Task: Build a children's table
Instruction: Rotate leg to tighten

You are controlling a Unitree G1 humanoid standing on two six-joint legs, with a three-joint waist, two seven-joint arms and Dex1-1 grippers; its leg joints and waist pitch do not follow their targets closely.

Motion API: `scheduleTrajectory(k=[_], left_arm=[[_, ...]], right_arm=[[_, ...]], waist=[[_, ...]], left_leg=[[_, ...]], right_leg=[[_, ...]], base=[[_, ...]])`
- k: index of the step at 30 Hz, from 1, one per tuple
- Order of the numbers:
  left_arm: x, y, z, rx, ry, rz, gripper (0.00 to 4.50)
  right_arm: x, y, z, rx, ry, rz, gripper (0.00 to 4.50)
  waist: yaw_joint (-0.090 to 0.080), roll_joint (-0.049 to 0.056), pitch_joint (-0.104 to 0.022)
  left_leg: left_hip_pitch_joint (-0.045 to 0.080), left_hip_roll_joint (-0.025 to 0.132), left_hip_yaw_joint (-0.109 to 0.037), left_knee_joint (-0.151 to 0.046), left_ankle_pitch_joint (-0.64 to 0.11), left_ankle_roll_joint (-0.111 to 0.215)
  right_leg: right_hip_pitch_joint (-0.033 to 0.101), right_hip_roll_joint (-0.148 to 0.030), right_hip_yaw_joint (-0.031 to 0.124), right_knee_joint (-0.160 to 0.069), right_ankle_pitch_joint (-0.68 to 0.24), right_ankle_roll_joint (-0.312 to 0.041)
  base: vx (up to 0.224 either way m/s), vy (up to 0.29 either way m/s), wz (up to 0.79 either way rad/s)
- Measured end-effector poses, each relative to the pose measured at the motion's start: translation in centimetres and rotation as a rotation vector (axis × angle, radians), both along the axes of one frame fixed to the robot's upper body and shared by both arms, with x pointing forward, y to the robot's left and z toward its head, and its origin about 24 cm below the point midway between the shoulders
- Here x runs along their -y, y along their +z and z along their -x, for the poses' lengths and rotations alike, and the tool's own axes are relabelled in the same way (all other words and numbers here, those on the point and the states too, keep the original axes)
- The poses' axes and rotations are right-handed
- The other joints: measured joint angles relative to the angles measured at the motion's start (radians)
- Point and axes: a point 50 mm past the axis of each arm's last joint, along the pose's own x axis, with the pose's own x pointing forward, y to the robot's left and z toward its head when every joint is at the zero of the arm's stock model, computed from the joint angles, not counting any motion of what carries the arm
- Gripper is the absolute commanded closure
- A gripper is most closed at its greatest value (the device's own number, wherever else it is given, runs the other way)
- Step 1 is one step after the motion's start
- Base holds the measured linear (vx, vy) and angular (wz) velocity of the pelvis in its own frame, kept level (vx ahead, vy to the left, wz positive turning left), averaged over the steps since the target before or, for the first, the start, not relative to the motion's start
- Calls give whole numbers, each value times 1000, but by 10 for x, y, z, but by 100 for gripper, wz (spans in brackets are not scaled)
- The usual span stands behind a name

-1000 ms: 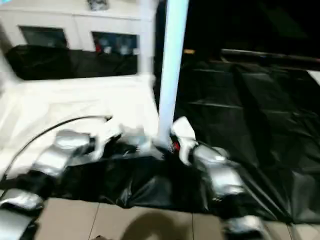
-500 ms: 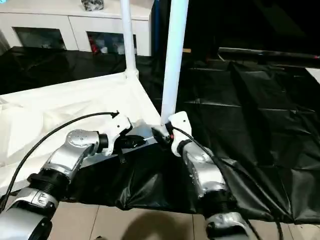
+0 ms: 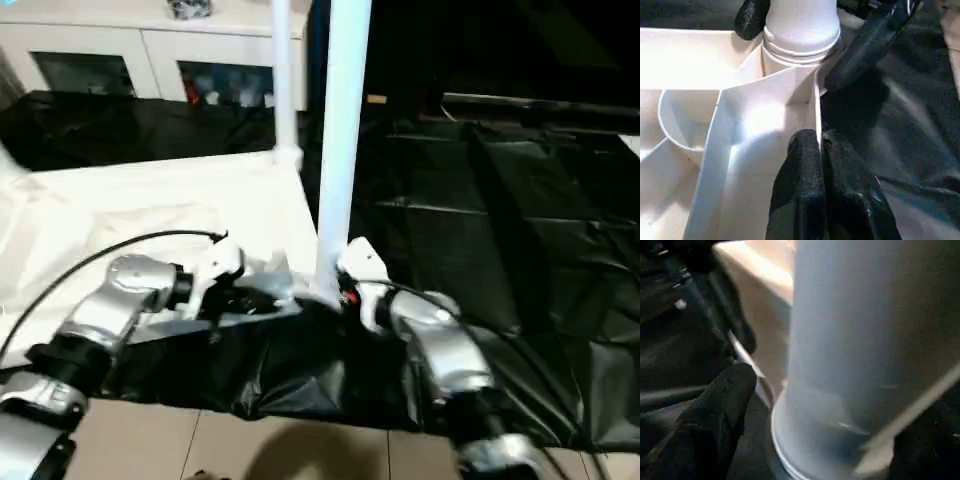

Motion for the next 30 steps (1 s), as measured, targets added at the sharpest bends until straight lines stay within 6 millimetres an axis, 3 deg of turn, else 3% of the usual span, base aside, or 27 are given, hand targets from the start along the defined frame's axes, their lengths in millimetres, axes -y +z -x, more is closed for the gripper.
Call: scheduleTrajectory(k=[12, 23, 26, 30], left_arm=[[-8, 3, 6, -43, -102, -26, 450], [-8, 1, 7, -46, -108, -24, 450], [-5, 0, 6, -29, -78, -22, 450], [9, -3, -7, 57, 123, -16, 450]], right_arm=[[3, 4, 11, -40, 175, 42, 159], [0, 2, 15, -49, 183, 22, 183], [-1, -1, 13, -41, 120, 8, 183], [-9, -10, -9, -6, -217, -38, 183]], waist=[[17, -3, 1], [23, -3, 1], [22, -5, 1], [7, -10, 0]], left_leg=[[0, 1, 0, 1, 0, 0], [0, 1, 1, 1, 0, 0], [2, 1, 1, 1, 0, 0], [3, 0, 0, 3, 0, 0]], right_leg=[[0, 0, 0, 1, 0, 0], [0, 0, 0, 1, 0, 0], [1, 0, 0, 1, 0, 0], [1, 0, 1, 2, -1, 2]], base=[[0, 0, 0], [0, 0, 0], [0, 0, 0], [0, 0, 0]])
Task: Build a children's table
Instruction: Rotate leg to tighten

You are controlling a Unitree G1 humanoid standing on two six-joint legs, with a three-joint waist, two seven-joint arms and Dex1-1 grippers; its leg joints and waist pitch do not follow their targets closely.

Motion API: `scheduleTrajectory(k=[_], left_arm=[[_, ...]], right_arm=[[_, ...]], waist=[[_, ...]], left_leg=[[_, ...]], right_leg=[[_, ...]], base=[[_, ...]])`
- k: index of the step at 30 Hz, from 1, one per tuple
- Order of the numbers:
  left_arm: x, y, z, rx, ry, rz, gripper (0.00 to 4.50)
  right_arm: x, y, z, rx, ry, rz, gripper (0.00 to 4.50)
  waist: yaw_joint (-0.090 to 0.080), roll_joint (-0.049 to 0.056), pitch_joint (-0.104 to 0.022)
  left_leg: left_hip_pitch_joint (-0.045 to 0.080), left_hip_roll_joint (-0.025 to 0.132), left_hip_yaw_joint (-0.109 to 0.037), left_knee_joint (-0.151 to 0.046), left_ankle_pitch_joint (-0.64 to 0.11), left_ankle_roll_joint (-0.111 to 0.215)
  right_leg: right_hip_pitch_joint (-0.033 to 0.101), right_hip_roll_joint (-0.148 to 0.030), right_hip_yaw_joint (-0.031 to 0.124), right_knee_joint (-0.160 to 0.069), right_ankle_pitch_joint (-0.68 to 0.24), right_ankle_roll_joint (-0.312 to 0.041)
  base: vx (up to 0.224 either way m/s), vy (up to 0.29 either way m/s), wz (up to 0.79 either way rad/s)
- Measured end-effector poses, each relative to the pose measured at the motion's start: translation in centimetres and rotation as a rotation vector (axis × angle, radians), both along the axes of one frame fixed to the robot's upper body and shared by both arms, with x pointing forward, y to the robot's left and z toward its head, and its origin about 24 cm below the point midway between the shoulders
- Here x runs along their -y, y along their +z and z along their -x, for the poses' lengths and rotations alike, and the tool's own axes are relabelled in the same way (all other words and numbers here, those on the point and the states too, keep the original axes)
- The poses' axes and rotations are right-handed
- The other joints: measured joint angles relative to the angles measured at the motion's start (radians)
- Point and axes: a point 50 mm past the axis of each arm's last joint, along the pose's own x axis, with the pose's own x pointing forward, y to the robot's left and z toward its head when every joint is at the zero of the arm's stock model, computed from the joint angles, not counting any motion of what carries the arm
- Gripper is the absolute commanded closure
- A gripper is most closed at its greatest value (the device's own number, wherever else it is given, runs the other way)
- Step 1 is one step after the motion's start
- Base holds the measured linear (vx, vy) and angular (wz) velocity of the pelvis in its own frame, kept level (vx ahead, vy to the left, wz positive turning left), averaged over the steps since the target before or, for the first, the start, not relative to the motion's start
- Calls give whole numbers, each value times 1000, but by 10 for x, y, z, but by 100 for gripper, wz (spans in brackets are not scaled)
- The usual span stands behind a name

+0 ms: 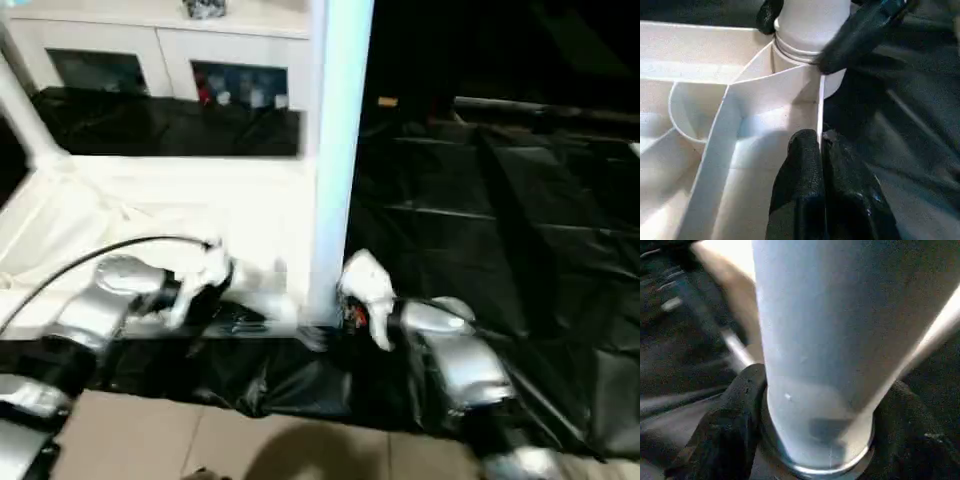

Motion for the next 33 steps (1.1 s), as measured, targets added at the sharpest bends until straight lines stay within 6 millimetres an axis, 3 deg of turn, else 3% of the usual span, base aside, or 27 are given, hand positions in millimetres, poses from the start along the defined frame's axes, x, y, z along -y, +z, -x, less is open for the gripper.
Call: scheduleTrajectory(k=[3, 9, 11, 15, 20, 33], left_arm=[[10, -2, -4, 15, 86, 19, 450], [24, -5, -8, 37, 204, 32, 450], [27, -4, -9, 47, 214, 30, 450], [29, -2, -10, 50, 200, 33, 450], [24, -1, -8, 44, 137, 30, 450], [-3, 3, 7, -57, -136, 19, 450]], right_arm=[[-6, -2, -10, 8, -152, -13, 184], [-21, -2, -26, 20, -366, -23, 184], [-22, -2, -28, 24, -395, -34, 128], [-22, -1, -27, 32, -390, -54, 94], [-17, 2, -25, 52, -296, -31, 69], [13, 7, 10, 0, 243, 35, 69]], waist=[[-16, -1, 0], [-22, 0, -3], [-21, 0, -3], [-19, 1, -3], [-18, 4, 0], [-4, 6, 1]], left_leg=[[0, -1, 0, 1, 0, 0], [0, -1, 0, 0, 0, 0], [0, -1, 0, -1, 0, 0], [-2, -1, 0, -3, 0, 0], [-2, 0, 0, -4, 0, 0], [-3, 0, 0, -3, 0, 0]], right_leg=[[1, 0, 0, -1, 0, 0], [1, 0, 1, -1, 0, 0], [0, 0, 0, -1, 1, -1], [-1, 0, 0, -2, 1, -2], [-2, 0, -1, -2, 1, -2], [-2, 0, -2, -1, 1, -2]], base=[[0, 0, 0], [0, 0, 0], [0, 0, 0], [0, 0, 0], [0, 0, 0], [0, 0, 0]])
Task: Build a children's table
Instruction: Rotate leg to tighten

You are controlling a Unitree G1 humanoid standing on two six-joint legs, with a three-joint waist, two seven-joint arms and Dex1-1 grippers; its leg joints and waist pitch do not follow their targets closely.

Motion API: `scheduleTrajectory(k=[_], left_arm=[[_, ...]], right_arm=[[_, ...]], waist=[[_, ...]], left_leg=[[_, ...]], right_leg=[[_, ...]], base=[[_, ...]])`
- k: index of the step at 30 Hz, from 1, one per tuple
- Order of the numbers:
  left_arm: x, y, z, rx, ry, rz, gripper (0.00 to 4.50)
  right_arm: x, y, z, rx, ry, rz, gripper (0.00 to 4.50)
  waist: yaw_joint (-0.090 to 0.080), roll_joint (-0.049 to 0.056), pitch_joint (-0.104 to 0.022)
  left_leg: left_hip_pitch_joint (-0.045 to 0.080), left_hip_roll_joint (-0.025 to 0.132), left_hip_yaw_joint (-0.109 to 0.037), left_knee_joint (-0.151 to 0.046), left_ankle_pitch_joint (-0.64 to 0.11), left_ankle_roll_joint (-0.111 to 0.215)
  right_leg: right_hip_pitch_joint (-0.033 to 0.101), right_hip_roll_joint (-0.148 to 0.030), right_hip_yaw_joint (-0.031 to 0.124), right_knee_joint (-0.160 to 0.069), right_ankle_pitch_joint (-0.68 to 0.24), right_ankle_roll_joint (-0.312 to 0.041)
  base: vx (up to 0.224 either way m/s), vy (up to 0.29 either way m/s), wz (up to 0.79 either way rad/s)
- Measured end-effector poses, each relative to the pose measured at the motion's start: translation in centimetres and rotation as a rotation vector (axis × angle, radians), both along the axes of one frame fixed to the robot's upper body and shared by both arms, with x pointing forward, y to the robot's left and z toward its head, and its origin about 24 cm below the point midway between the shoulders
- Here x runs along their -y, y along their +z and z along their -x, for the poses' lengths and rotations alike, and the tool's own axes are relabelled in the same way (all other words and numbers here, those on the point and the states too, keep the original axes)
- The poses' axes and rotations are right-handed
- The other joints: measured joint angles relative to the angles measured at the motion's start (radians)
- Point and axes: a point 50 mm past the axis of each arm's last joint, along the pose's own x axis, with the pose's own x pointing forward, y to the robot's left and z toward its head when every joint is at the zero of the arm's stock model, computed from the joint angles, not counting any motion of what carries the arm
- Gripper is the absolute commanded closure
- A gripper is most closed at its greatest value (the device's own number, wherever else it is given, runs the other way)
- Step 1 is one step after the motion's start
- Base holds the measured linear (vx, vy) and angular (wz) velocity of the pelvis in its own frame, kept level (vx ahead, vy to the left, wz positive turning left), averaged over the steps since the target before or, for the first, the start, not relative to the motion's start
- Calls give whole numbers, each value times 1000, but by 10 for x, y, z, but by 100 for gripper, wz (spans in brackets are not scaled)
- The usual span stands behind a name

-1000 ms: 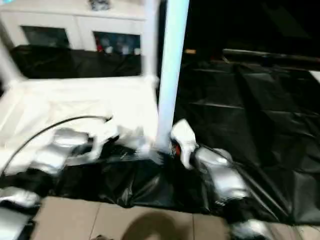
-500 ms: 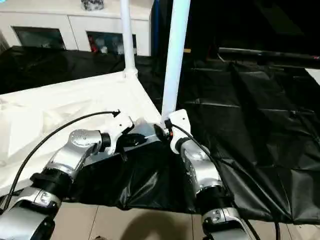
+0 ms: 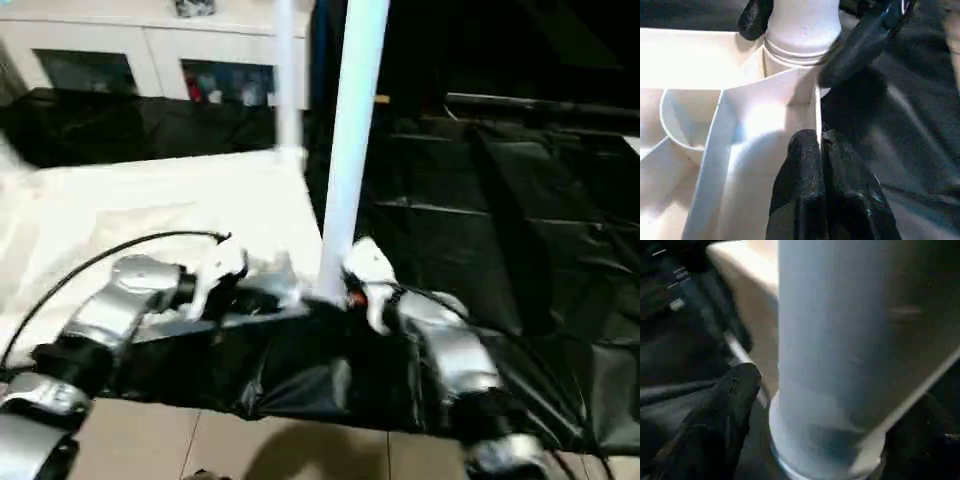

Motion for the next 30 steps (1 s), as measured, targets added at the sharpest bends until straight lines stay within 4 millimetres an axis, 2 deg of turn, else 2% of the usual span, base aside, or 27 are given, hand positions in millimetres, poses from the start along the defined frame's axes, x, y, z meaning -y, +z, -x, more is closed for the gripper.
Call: scheduleTrajectory(k=[6, 13, 21, 26, 30], left_arm=[[-8, 2, 4, -36, -67, -14, 450], [-12, 2, 6, -52, -94, -23, 450], [-13, 2, 8, -50, -101, -21, 450], [-11, 1, 6, -32, -65, -20, 450], [-3, -1, -1, 10, 57, -4, 450]], right_arm=[[-1, 2, 6, -36, 117, 4, 121], [-3, 4, 9, -49, 170, 16, 170], [-5, 4, 13, -60, 177, 7, 180], [-5, 0, 13, -52, 100, -20, 181], [-7, -6, 2, -21, -113, -67, 181]], waist=[[5, -1, 0], [17, -1, 0], [19, -1, 0], [19, -2, 0], [13, -4, 0]], left_leg=[[0, 0, 0, 1, 0, 0], [0, 0, 0, 1, 0, 0], [0, 0, 0, 1, 0, 0], [1, 0, 0, 2, 0, 0], [2, 0, 0, 3, 0, 0]], right_leg=[[0, 0, 0, 0, 0, 0], [0, 0, 0, 0, 0, 0], [0, 0, 0, 0, 0, 0], [1, 0, 1, 1, 0, 0], [1, 0, 1, 1, 1, 0]], base=[[0, 0, 0], [0, 0, 0], [0, 0, 0], [0, 0, 0], [0, 0, 0]])
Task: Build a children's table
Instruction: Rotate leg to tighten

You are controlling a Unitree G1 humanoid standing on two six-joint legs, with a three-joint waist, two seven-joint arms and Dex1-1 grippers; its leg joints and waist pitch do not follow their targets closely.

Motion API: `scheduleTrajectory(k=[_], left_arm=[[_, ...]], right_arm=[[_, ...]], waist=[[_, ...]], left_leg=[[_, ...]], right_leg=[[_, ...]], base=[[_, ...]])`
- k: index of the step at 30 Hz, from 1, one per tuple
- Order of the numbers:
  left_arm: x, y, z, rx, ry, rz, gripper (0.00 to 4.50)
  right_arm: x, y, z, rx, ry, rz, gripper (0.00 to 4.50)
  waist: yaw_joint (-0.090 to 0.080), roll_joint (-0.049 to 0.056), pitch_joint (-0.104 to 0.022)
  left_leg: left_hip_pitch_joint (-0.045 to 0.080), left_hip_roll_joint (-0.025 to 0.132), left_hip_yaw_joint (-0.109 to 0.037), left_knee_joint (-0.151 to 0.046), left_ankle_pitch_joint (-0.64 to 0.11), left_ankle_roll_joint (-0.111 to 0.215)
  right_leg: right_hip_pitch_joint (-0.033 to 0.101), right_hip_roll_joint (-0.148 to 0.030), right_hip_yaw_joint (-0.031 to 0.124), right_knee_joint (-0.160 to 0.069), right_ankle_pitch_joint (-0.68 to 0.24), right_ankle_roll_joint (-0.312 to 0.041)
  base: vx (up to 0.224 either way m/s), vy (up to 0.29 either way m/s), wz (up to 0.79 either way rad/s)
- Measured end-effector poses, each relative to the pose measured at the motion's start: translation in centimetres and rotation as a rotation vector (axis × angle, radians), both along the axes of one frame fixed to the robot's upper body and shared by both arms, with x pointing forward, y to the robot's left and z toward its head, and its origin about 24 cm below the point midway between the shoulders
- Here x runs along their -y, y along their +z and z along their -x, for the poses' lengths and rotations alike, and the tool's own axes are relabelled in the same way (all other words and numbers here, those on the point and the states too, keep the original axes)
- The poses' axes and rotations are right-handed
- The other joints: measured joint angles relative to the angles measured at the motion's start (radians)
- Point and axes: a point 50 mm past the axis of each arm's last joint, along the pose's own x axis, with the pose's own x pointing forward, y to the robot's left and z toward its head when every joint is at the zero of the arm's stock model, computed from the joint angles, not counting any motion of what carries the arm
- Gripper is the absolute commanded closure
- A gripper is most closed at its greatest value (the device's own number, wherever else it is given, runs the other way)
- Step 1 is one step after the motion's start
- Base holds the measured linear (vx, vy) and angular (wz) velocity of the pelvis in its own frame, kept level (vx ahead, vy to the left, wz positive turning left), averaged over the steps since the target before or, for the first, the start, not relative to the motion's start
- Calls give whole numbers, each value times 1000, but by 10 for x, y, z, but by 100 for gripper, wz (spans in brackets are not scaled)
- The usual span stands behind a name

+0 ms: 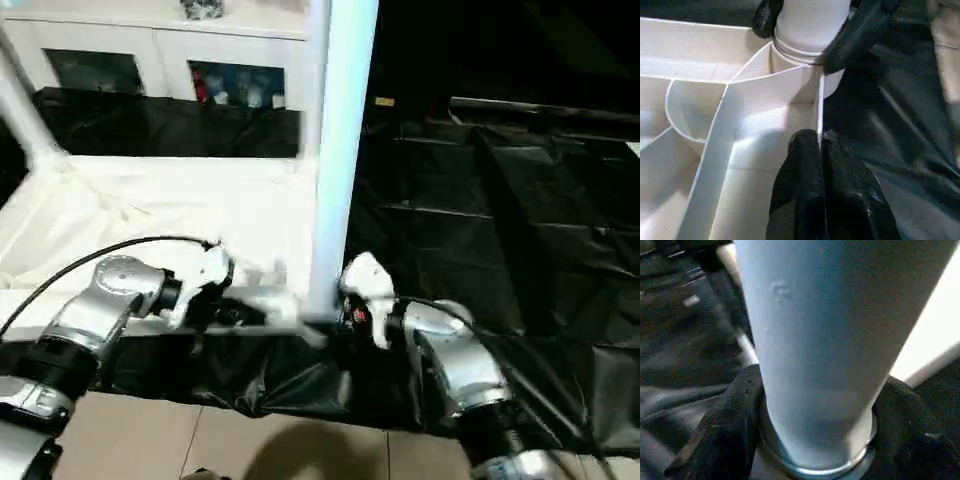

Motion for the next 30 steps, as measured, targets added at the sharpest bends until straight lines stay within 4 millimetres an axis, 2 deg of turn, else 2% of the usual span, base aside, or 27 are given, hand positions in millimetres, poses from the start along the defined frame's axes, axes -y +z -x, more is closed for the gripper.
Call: scheduleTrajectory(k=[4, 7, 11, 12, 13, 15, 22, 27, 30], left_arm=[[10, -1, -6, 35, 94, 8, 450], [22, -3, -12, 70, 214, 15, 450], [34, -3, -14, 89, 274, 18, 450], [34, -3, -14, 91, 280, 16, 450], [34, -3, -14, 93, 280, 17, 450], [34, -3, -13, 93, 280, 17, 450], [34, -3, -12, 89, 254, 19, 450], [22, 0, -5, 48, 107, 22, 450], [14, 2, -1, 39, 21, 10, 450]], right_arm=[[-5, -2, -12, 17, -171, -15, 182], [-19, -3, -27, 26, -401, -36, 182], [-26, -2, -36, 33, -528, -28, 182], [-27, -2, -37, 36, -536, -29, 148], [-27, -2, -37, 39, -536, -30, 148], [-27, -2, -37, 44, -535, -33, 113], [-23, -2, -34, 47, -477, -35, 72], [-11, 1, -21, 54, -253, -16, 72], [-5, 4, -13, 35, -102, -13, 72]], waist=[[-16, 0, 0], [-29, 0, 0], [-32, 0, -1], [-32, 0, -1], [-32, 1, -1], [-32, 1, -1], [-35, 5, 0], [-36, 8, 1], [-28, 9, 2]], left_leg=[[0, 0, 0, 0, 0, 0], [0, 0, 0, 0, 0, 0], [0, -1, 0, -2, 0, 0], [0, -1, 0, -2, 0, 0], [0, -1, 0, -3, 0, 0], [0, -1, 0, -3, 0, 0], [-1, -1, 0, -3, 0, 0], [-2, 0, 0, -6, 0, 0], [-2, 0, 0, -5, 0, 0]], right_leg=[[0, 0, 0, 0, 0, 0], [0, 0, 0, 0, 1, -1], [0, 0, 1, -2, 1, -1], [0, 0, 1, -2, 1, -1], [0, 0, 0, -2, 0, -1], [0, 0, 0, -1, 0, -1], [0, 0, 1, -3, 0, -1], [-1, 1, -1, -3, 0, 0], [-1, 1, -1, -3, 0, -1]], base=[[0, 0, 0], [0, 0, 0], [0, 0, 0], [0, 0, 0], [0, 0, 0], [0, 0, 0], [0, 0, 0], [0, 0, 0], [0, 0, 0]])
